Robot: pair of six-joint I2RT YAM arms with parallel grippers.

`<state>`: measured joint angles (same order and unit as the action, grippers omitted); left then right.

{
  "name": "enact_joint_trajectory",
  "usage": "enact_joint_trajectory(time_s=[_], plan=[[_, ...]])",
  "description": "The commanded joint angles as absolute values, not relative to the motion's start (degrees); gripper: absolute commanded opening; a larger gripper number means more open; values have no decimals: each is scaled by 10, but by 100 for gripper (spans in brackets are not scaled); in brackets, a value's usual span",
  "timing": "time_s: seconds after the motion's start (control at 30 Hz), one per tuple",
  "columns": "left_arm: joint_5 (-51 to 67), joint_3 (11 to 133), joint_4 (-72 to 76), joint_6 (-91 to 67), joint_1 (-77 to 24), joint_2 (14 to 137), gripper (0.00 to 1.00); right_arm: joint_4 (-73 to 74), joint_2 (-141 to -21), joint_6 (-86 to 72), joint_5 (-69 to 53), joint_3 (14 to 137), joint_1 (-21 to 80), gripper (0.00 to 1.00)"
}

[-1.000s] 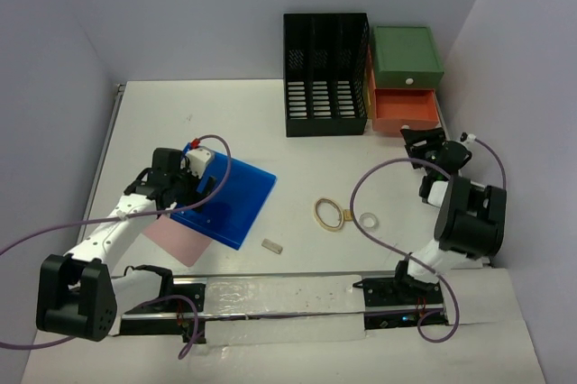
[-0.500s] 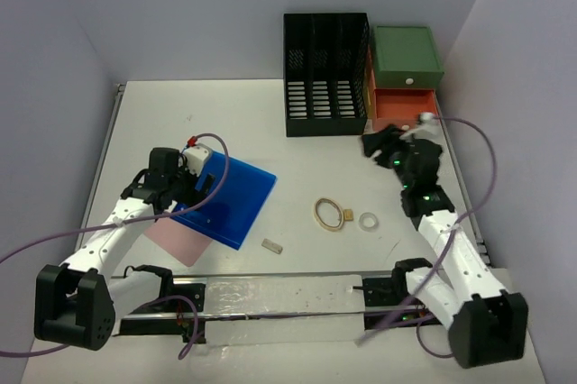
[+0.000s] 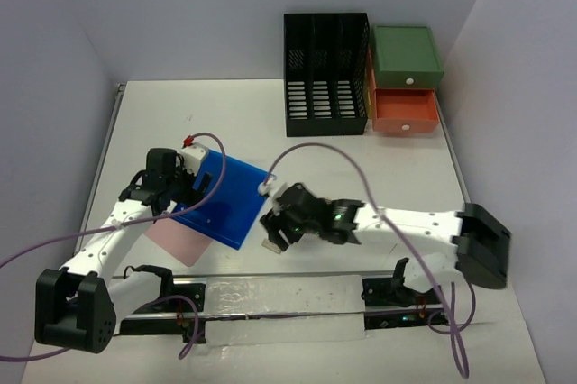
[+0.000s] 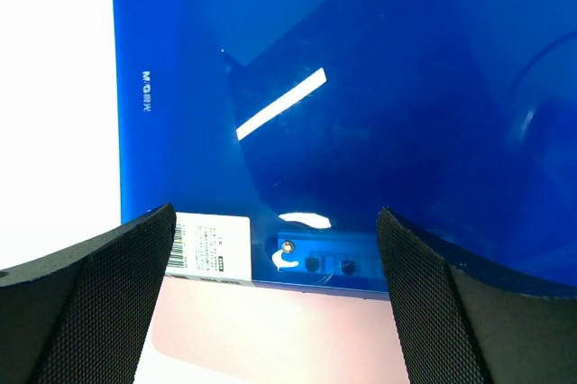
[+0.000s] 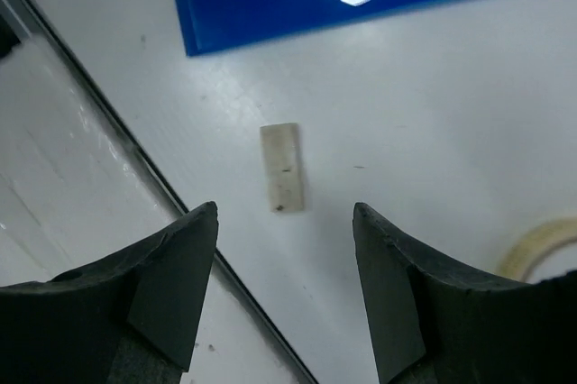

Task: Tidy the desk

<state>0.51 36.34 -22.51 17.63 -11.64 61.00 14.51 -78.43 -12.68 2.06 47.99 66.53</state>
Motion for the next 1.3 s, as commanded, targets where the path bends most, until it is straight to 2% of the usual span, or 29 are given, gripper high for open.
enact_joint_trajectory(time_s=[0.0, 0.1, 0.23, 0.3, 0.43, 0.47, 0.53, 0.57, 0.63, 0.7, 0.9, 1.0, 1.13, 1.17, 1.27], plan=[[3, 363, -200, 168, -106, 593, 99, 171, -860, -111, 42, 540, 704, 69], [3, 363, -200, 168, -101, 590, 99, 162, -880, -117, 20, 548, 708, 69], [3, 363, -198, 169, -99, 588, 99, 180, -930, -126, 69, 563, 708, 69], [3, 363, -199, 169, -99, 588, 99, 184, -952, -120, 55, 570, 708, 69], [3, 363, -200, 169, -98, 589, 99, 173, -994, -118, 40, 574, 711, 64], [3, 362, -200, 169, -97, 589, 99, 176, -997, -119, 40, 576, 711, 61], [3, 363, -200, 169, -96, 588, 99, 187, -1015, -119, 39, 582, 710, 42], [3, 363, -200, 169, -96, 587, 99, 189, -1018, -119, 39, 583, 710, 40], [3, 363, -200, 169, -95, 589, 99, 192, -1010, -121, 45, 579, 710, 18], [3, 363, -200, 169, -95, 589, 99, 193, -980, -125, 64, 572, 711, 1], [3, 363, -200, 170, -94, 591, 99, 206, -864, -137, 94, 595, 661, 0], [3, 363, -199, 170, -94, 592, 99, 194, -802, -170, 81, 606, 575, 0], [3, 363, -200, 170, -94, 595, 99, 123, -696, -260, 24, 590, 343, 0], [3, 363, -200, 170, -94, 595, 99, 110, -692, -282, 15, 594, 266, 0], [3, 363, -199, 171, -94, 597, 99, 79, -709, -366, -7, 614, 117, 0]])
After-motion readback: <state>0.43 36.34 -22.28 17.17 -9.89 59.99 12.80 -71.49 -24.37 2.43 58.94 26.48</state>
